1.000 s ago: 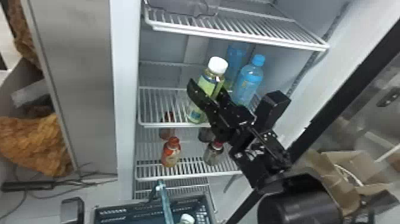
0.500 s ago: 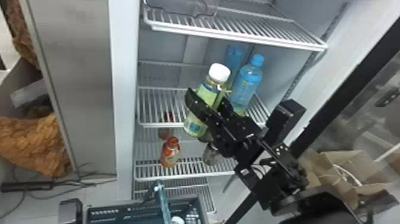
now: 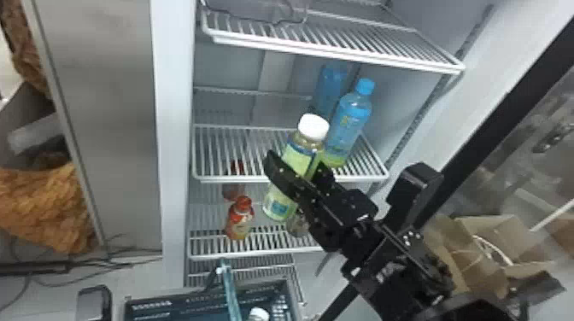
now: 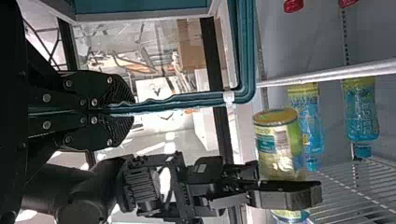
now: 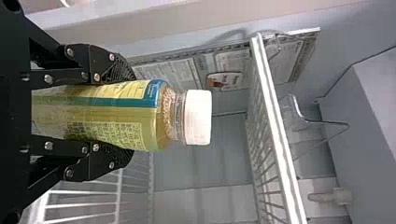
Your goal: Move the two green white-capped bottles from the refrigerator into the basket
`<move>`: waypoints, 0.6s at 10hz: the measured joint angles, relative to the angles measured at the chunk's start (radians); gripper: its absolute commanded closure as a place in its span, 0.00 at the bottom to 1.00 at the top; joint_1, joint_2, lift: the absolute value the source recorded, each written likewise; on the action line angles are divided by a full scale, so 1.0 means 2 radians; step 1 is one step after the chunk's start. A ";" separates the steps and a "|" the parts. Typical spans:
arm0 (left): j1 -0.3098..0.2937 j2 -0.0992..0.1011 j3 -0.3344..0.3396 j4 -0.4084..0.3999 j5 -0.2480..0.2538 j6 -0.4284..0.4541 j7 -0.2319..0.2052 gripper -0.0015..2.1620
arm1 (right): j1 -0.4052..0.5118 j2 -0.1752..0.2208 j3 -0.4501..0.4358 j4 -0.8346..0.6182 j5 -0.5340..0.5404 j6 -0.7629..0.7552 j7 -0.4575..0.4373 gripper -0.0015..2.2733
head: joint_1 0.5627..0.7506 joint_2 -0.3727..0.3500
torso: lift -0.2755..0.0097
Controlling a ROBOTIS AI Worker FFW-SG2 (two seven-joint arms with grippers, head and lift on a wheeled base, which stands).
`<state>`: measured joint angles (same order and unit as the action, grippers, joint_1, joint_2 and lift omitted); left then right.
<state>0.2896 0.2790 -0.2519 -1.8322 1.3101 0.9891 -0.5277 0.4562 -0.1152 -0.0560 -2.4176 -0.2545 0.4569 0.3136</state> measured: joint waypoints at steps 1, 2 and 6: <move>0.000 0.000 0.000 0.000 -0.001 0.000 0.000 0.54 | 0.010 0.000 -0.006 -0.011 0.003 0.015 0.008 0.38 | 0.70 0.03 | 0.95; -0.001 0.000 -0.001 0.000 -0.001 0.000 0.000 0.54 | 0.020 0.000 -0.014 -0.021 0.006 0.032 0.013 0.38 | 0.70 0.03 | 0.95; -0.001 0.001 -0.001 0.000 -0.001 0.000 0.000 0.54 | 0.062 -0.002 -0.034 -0.054 0.007 0.102 0.033 0.38 | 0.70 0.03 | 0.95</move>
<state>0.2866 0.2805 -0.2533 -1.8321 1.3081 0.9893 -0.5277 0.5811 -0.1196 -0.1249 -2.5263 -0.2407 0.6606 0.3803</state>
